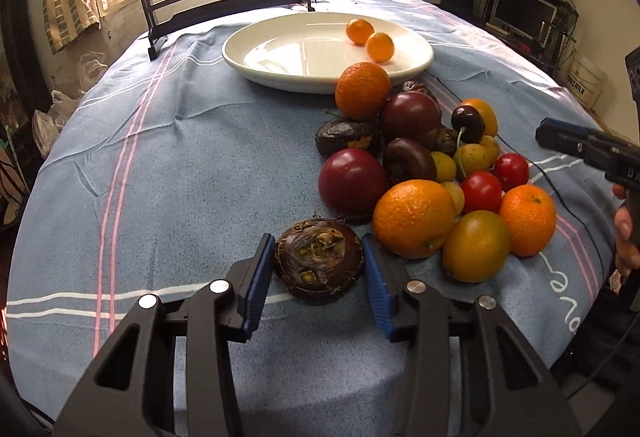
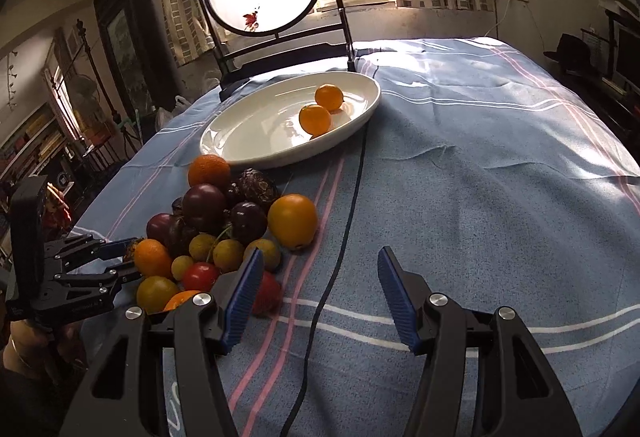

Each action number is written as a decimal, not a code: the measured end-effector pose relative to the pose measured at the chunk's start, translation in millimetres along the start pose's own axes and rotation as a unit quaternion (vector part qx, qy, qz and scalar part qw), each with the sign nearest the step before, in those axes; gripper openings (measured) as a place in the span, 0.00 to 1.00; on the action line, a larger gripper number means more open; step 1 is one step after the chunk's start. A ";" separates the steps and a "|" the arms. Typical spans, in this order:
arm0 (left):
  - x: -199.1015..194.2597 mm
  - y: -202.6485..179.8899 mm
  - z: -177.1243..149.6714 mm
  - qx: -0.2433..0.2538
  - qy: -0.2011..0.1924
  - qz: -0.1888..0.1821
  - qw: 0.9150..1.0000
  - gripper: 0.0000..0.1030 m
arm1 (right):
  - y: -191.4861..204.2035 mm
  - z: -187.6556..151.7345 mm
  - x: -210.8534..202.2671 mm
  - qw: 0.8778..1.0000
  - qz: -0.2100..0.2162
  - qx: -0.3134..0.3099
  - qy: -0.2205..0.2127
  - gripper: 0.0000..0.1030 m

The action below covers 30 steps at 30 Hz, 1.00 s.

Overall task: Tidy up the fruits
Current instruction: 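Grasp a brown round fruit with the left tool while the right tool grasps an orange, then lower both held fruits onto the white plate and open both tools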

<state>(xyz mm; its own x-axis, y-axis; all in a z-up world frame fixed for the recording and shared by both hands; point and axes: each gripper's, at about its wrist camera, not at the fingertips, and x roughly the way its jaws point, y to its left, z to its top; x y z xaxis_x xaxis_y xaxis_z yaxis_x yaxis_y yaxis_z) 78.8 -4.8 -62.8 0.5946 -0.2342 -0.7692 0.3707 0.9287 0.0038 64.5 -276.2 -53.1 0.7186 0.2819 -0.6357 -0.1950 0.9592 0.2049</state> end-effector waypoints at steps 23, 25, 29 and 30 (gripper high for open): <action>-39.0 10.8 -7.1 -0.042 -0.041 -0.025 0.998 0.41 | 53.8 -15.6 -22.9 0.996 0.055 -0.068 0.016 0.42; -38.2 10.9 1.6 -0.042 -0.044 -0.029 0.998 0.41 | 41.4 -2.3 -28.7 0.998 0.050 -0.048 0.000 0.43; -32.9 10.2 36.1 -0.038 -0.053 -0.041 0.997 0.42 | 24.3 31.0 -23.7 0.999 0.038 -0.026 -0.007 0.43; -30.6 9.0 47.1 -0.036 -0.054 -0.044 0.997 0.42 | 22.3 40.5 -19.5 0.999 0.032 -0.024 -0.008 0.43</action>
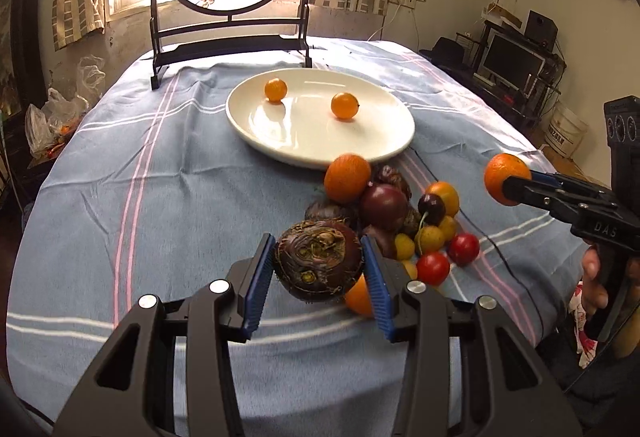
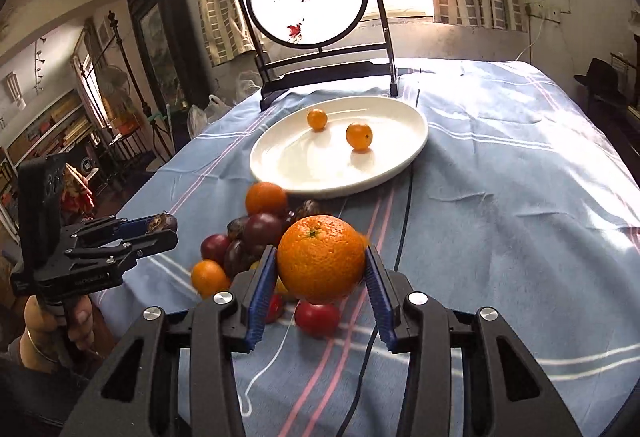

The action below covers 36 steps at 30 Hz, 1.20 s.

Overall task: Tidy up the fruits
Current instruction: 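Lower both held fruits onto the white plate and open both tools, then grasp an orange with the left tool while the right tool grasps a red tomato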

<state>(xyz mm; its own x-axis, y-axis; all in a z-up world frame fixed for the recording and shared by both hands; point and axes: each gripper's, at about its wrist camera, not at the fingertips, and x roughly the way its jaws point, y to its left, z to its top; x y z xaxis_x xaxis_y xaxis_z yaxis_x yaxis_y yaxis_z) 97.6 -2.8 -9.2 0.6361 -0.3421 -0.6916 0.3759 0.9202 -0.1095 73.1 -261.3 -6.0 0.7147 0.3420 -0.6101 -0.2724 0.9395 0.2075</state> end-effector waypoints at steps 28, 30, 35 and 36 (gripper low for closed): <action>13.8 -18.8 -6.5 0.055 0.025 0.008 0.998 0.70 | -20.9 -11.0 35.8 0.998 -0.060 0.015 0.009 0.53; 5.7 -31.0 -28.3 0.075 0.027 0.007 0.997 0.70 | -21.9 -28.0 28.2 0.999 -0.047 0.024 0.003 0.53; 10.0 -38.9 -46.6 0.065 0.024 0.011 0.998 0.69 | -19.8 -34.9 22.0 0.999 -0.052 0.013 -0.009 0.53; 11.1 -37.1 -45.5 0.054 0.024 0.004 0.998 0.65 | -19.8 -35.1 23.2 0.998 -0.054 0.014 -0.007 0.53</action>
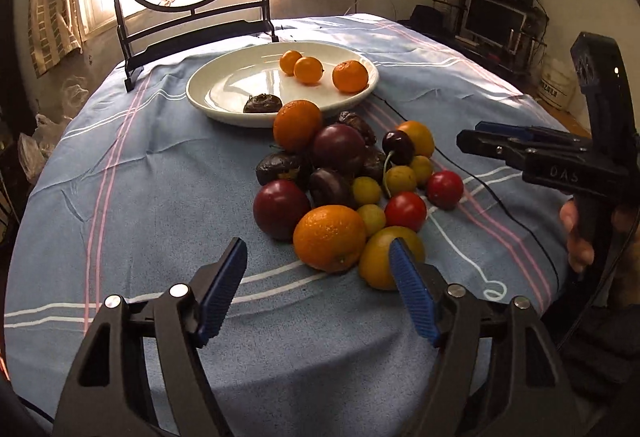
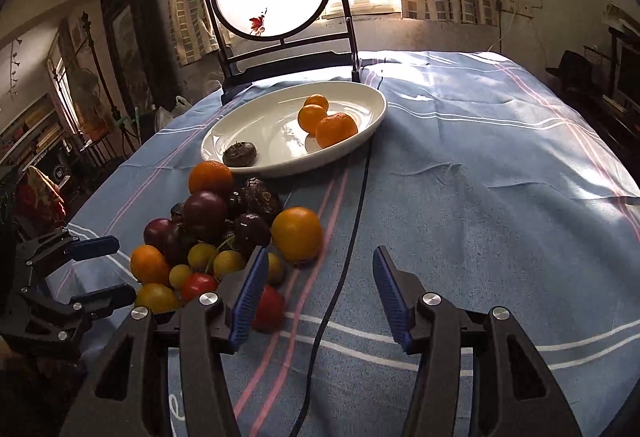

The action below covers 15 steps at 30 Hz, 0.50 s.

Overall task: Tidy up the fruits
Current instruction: 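Grasp an orange with the left tool while the right tool grasps a red tomato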

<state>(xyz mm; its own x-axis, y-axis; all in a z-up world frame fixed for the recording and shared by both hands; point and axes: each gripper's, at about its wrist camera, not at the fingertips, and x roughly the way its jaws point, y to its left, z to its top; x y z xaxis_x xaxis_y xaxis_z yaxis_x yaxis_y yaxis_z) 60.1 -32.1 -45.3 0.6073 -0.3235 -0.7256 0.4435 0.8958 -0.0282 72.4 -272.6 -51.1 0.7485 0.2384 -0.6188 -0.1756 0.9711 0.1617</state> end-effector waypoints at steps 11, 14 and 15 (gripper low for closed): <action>11.5 7.1 4.2 -0.060 0.008 -0.029 0.998 0.41 | -8.6 0.4 -1.5 1.000 0.017 0.022 -0.007 0.53; 16.0 10.6 4.5 -0.076 0.006 -0.015 0.997 0.61 | -6.1 0.0 -3.2 1.000 0.016 0.017 -0.012 0.53; 17.9 14.7 3.3 -0.087 0.007 -0.021 0.996 0.64 | -5.8 0.0 -3.5 1.000 0.017 0.016 -0.013 0.53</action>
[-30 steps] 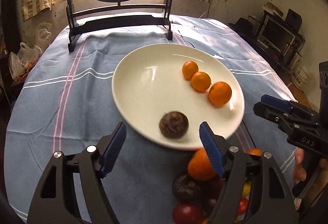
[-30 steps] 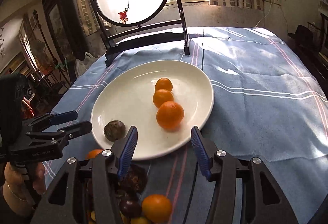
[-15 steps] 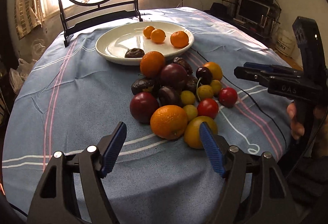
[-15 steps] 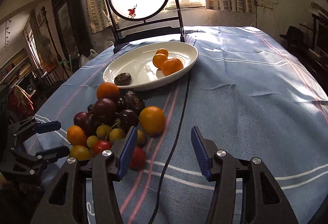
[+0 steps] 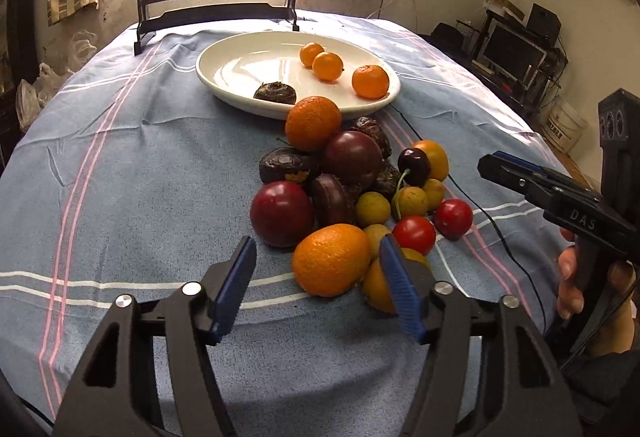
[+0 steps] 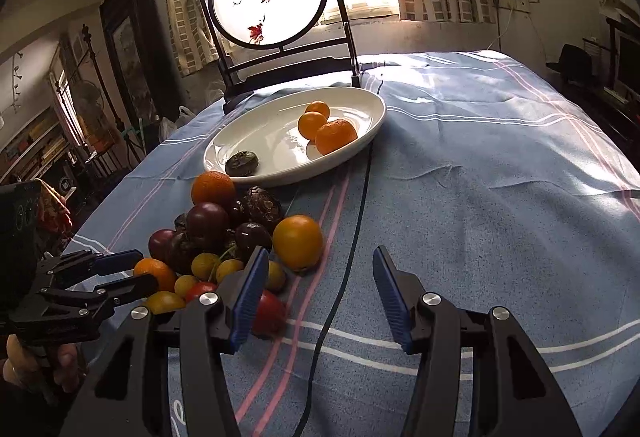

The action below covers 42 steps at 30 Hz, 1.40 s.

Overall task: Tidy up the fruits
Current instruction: 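Grasp an orange with the left tool while the right tool grasps a red tomato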

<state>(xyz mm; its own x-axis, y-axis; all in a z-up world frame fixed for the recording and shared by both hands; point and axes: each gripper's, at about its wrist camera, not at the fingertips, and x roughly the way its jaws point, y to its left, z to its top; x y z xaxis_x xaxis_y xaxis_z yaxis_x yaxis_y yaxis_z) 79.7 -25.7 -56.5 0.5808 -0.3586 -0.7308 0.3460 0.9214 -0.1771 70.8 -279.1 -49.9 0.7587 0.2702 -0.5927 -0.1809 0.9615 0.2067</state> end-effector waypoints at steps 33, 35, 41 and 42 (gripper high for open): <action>-33.0 22.5 -22.0 -0.018 -0.009 -0.005 1.000 0.39 | 42.2 -22.4 23.1 0.996 0.001 -0.043 0.076 0.30; -32.8 23.3 -22.8 -0.019 -0.009 -0.005 1.000 0.39 | 40.8 -24.2 17.4 0.997 0.007 -0.040 0.065 0.30; -36.4 28.2 -20.7 -0.026 -0.021 -0.004 0.999 0.40 | 35.0 -22.7 -4.9 0.998 0.024 -0.033 0.039 0.30; -36.8 29.2 -19.8 -0.029 -0.023 -0.005 0.999 0.40 | 32.7 -19.9 -7.9 0.999 0.028 -0.027 0.035 0.30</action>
<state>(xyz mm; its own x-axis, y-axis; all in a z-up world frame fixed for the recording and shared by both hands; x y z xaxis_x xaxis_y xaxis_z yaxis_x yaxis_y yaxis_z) 53.8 17.4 -47.8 0.6118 -0.3731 -0.6975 0.3089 0.9245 -0.2235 46.5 -248.8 -53.9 0.7009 0.3242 -0.6354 -0.2566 0.9457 0.1995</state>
